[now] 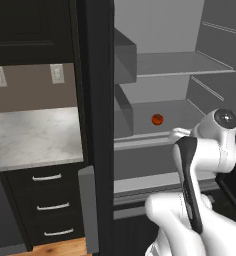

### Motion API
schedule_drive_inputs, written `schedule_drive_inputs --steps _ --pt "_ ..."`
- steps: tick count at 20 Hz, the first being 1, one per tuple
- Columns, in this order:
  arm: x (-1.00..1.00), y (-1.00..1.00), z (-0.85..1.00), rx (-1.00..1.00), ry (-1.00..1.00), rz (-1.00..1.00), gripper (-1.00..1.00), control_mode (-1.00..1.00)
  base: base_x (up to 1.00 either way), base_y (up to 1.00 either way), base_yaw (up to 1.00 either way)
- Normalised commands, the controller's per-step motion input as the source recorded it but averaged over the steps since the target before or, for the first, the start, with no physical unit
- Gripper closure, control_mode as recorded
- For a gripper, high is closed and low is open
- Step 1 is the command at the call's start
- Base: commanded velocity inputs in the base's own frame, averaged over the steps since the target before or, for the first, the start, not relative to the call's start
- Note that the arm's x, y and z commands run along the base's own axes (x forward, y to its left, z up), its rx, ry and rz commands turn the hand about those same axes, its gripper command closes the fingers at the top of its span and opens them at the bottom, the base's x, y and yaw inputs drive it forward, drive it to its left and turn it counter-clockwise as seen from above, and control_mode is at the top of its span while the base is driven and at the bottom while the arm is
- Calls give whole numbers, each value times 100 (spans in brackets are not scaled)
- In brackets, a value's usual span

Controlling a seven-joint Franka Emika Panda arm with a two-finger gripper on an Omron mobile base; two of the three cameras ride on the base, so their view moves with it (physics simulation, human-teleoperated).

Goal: Place the cold items (mushroom and tomato) from the fridge in one tupperware on the dining counter. Place the warm items (kebab skewer and hot dog) in the stove area in another tupperware.

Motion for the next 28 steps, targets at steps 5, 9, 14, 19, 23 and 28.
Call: schedule_drive_inputs --steps 5,9,14,19,23,28 --pt "-7 0 -4 0 0 0 100 100 -37 0 5" --pt "0 0 0 0 0 0 100 100 -45 0 25" --pt "0 0 0 0 0 0 100 100 -39 0 39" --pt "0 0 0 0 0 0 100 100 -37 -5 50" --pt "0 0 0 0 0 0 100 100 -53 -1 54" --pt "0 0 0 0 0 0 100 100 -83 0 56"
